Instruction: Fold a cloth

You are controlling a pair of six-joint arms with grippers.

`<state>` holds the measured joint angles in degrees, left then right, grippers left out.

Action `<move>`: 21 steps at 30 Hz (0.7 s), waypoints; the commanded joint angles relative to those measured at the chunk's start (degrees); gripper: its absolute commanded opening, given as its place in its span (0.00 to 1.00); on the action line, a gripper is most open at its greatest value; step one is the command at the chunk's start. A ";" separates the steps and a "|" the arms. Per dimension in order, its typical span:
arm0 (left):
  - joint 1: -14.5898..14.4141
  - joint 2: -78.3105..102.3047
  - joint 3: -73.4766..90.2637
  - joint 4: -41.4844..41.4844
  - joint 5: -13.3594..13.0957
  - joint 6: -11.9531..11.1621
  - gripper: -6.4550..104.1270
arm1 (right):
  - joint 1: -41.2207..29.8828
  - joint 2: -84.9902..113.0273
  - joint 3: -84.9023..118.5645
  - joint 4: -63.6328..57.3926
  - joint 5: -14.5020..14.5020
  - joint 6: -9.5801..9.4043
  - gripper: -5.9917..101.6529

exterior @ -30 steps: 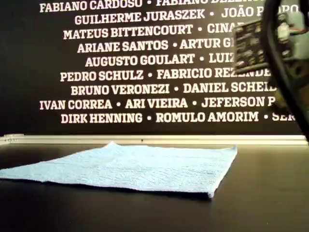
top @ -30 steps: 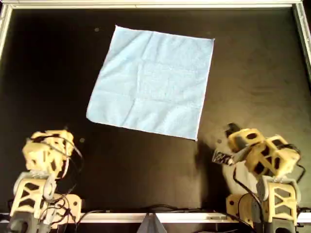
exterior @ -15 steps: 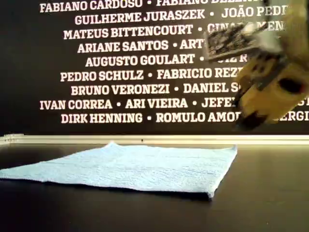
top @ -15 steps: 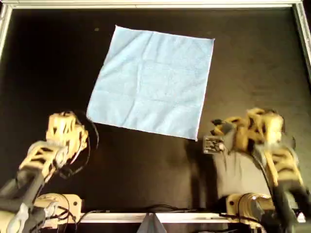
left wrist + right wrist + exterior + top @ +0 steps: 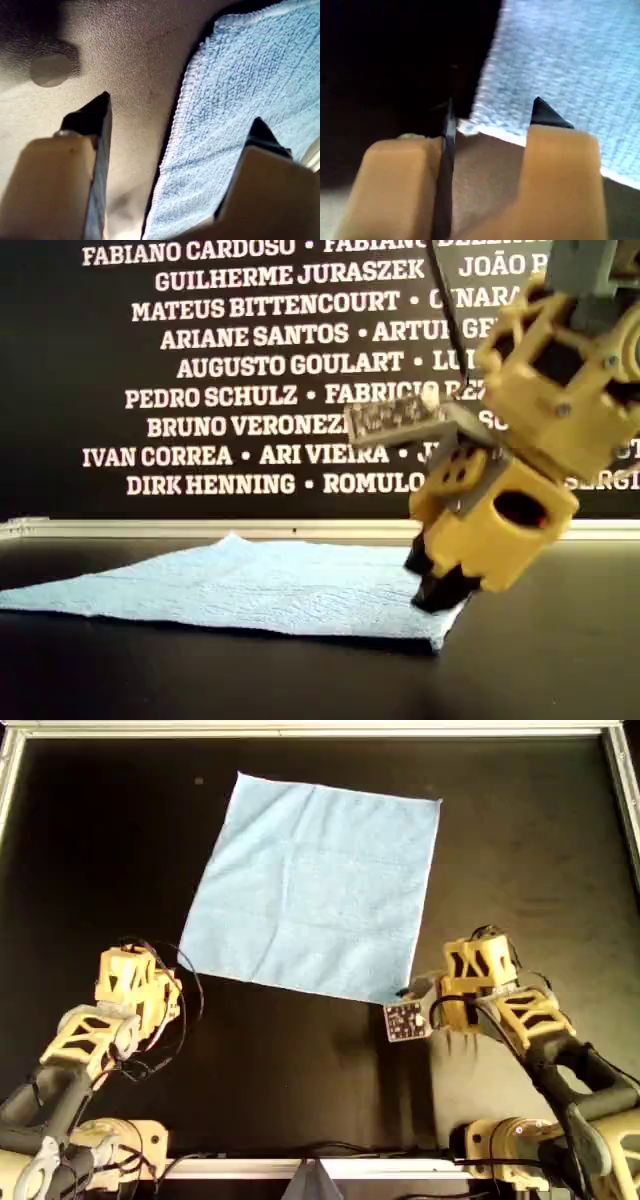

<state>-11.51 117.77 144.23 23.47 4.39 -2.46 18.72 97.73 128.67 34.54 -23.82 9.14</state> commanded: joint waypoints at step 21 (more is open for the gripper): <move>-0.97 -22.76 -16.00 -4.92 -0.09 0.18 0.93 | 0.97 -11.25 -8.88 -0.44 0.18 0.26 0.82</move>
<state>-11.51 95.10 129.29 18.90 3.96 -2.29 19.60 89.03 126.56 34.54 -24.43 9.14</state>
